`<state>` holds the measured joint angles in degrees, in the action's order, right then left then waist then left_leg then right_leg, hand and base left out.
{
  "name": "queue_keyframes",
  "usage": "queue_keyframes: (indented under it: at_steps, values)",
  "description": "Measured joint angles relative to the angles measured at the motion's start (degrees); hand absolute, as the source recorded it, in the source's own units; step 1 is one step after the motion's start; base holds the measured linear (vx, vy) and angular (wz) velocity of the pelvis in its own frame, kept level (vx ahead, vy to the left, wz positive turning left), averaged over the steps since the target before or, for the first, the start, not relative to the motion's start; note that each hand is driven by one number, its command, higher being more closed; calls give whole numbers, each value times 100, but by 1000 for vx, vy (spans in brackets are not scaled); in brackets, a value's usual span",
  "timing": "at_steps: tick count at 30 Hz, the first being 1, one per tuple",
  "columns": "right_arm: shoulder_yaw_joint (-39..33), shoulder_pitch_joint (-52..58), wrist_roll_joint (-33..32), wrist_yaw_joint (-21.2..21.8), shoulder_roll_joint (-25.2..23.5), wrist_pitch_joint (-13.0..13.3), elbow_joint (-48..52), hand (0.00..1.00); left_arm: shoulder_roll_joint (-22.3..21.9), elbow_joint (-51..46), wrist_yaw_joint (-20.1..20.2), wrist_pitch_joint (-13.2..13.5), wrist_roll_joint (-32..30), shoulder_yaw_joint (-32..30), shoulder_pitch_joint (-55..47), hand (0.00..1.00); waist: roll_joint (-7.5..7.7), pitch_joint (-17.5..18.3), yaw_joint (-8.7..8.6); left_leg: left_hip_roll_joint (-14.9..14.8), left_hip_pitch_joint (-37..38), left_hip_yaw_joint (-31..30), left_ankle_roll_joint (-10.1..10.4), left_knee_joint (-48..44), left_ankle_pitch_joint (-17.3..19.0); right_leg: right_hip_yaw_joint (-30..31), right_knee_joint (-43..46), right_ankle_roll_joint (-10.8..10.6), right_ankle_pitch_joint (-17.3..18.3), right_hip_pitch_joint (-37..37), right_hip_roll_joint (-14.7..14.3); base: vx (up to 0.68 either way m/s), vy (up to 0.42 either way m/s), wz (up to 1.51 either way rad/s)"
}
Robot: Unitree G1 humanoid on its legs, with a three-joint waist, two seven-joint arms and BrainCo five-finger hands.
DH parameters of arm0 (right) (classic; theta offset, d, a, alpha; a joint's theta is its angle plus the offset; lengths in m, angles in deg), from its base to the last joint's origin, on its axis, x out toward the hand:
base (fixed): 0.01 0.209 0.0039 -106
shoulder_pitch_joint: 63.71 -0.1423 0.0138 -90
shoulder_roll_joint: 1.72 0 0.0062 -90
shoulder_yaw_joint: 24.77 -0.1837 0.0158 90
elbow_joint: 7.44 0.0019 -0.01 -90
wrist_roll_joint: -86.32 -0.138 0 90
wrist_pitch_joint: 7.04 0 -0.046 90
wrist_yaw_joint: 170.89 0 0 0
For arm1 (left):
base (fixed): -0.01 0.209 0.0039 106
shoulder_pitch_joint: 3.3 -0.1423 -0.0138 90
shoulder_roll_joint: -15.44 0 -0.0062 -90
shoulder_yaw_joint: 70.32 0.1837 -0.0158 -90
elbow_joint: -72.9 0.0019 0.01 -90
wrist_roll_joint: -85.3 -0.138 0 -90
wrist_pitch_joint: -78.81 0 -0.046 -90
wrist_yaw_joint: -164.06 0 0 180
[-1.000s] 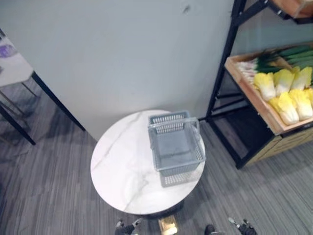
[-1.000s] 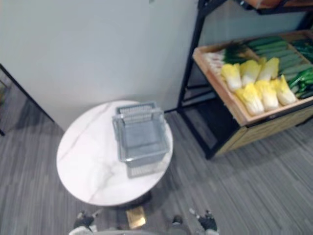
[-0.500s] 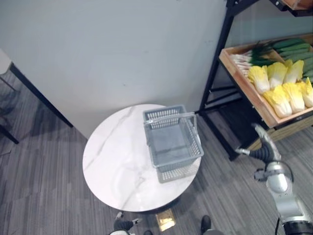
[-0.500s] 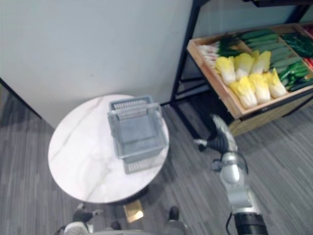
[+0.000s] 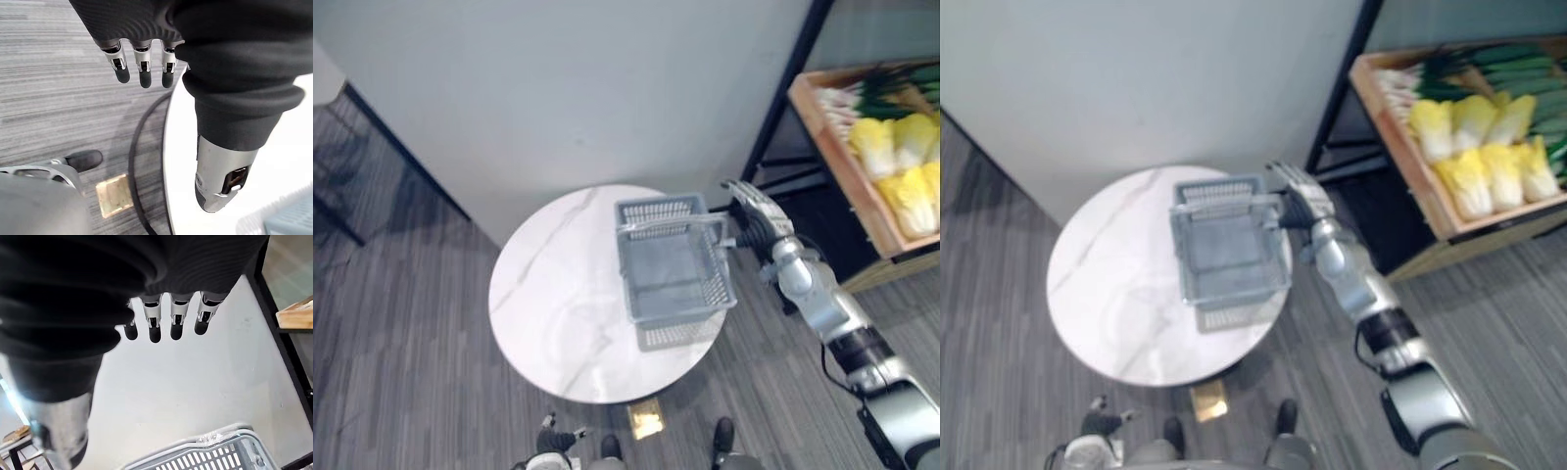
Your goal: Pick vegetable in the basket
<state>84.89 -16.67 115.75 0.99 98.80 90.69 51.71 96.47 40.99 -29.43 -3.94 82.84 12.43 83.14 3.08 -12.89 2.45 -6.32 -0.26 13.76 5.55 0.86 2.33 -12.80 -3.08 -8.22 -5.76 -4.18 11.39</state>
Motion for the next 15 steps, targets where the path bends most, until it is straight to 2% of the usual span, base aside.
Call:
queue_keyframes:
  at_steps: [5, 11, 15]
  values:
    - [171, -1124, 209, -14, 6, -115, -950, 0, 46, 39, -36, -13, 11, -3, -12, 0, -15, -321, 232, -27, -288, -152, -6, -19, -94, -71, -2, 36, -102, -198, -17, -47, -18, 14]
    - [285, -1688, 216, -21, 6, -150, -1291, 0, 58, 67, -146, 4, 199, -2, -3, 0, 3, -645, 308, -3, -573, -299, -27, -24, -181, -106, -1, 46, -149, -382, 9, -36, 3, 11]
    - [330, -1744, 224, -21, -16, -234, -1379, 0, 45, 67, -184, 4, 233, 4, 1, 0, -4, -738, 333, -5, -678, -346, -27, -26, -208, -126, -1, 46, -149, -456, 6, -13, 0, 6]
